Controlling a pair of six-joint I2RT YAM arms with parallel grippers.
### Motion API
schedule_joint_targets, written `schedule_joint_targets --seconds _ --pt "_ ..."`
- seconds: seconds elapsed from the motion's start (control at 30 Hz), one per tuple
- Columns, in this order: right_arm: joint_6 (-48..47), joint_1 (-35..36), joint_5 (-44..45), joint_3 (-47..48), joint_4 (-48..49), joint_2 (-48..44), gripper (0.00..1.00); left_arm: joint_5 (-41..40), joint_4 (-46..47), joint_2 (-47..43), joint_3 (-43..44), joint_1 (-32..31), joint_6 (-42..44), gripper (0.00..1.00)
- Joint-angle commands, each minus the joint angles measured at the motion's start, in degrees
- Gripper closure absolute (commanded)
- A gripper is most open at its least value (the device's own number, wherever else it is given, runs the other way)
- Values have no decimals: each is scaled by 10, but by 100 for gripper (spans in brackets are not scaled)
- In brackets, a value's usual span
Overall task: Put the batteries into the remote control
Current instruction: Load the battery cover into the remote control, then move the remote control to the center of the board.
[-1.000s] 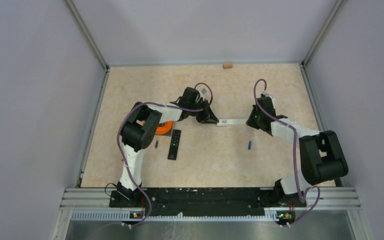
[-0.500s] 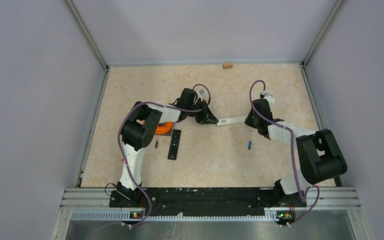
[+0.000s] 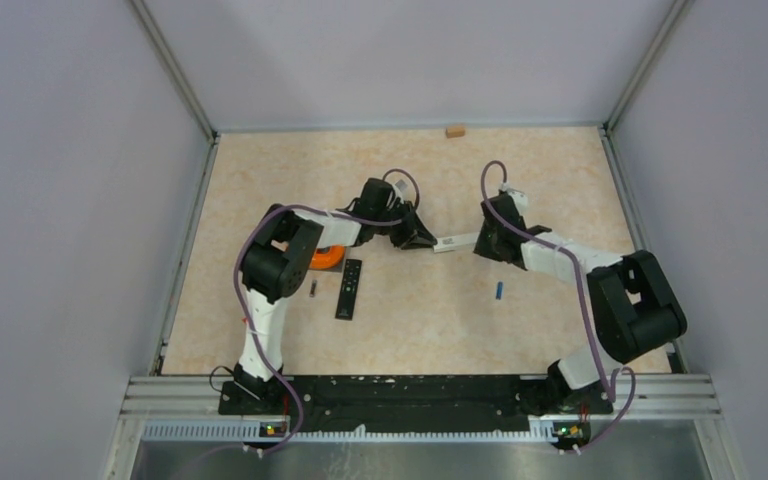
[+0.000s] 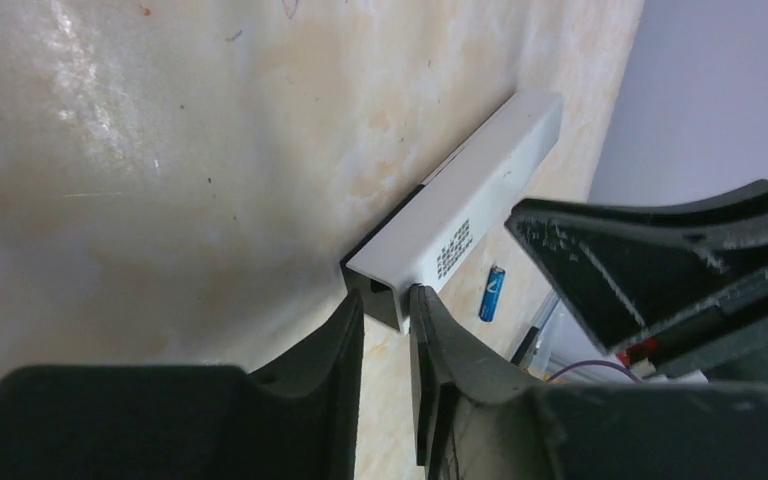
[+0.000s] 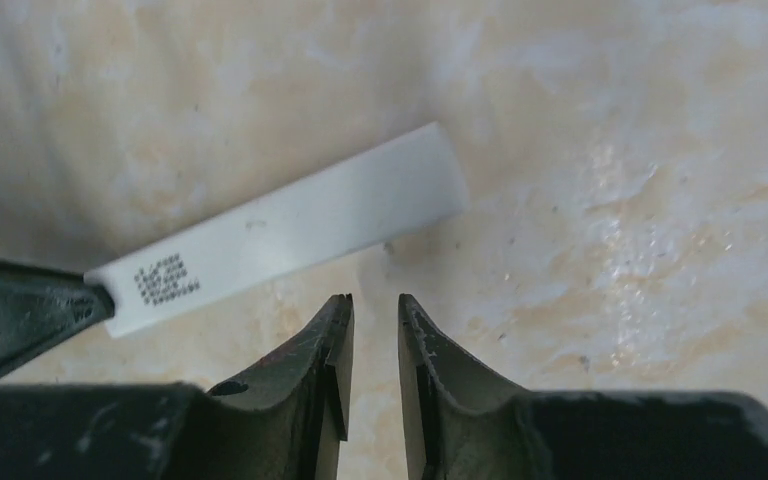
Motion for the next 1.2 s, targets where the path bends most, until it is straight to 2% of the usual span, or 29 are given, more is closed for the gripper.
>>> schedule_joint_targets --seconds 0.0,0.1,0.2,0.3,0.47,0.6,0.73,0.9,1.07,1.17 --pt "-20 16 -6 73 -122 -16 72 -101 -73 -15 -12 12 55 69" --pt "-45 13 24 108 -142 -29 63 -107 -92 -42 1 20 69 55" --pt "-66 13 1 123 -146 -31 60 -117 -109 -67 9 28 82 44" --pt "-80 17 -44 107 -125 -31 57 -130 -121 -100 6 35 96 35" --pt "-84 47 -66 78 -94 -24 51 -161 -162 -169 -12 46 130 23" --pt "-67 63 -81 72 -68 -8 50 -236 -196 -239 -54 49 165 2" --pt "-50 66 -75 83 -63 24 50 -327 -192 -331 -129 53 177 1" --pt "-38 67 -66 108 -77 76 49 -437 -249 -411 -173 57 193 1" --pt "-29 66 -37 122 -68 98 49 -469 -289 -471 -214 68 222 1" --pt "-19 64 -12 142 -68 120 45 -486 -314 -489 -239 69 227 1"
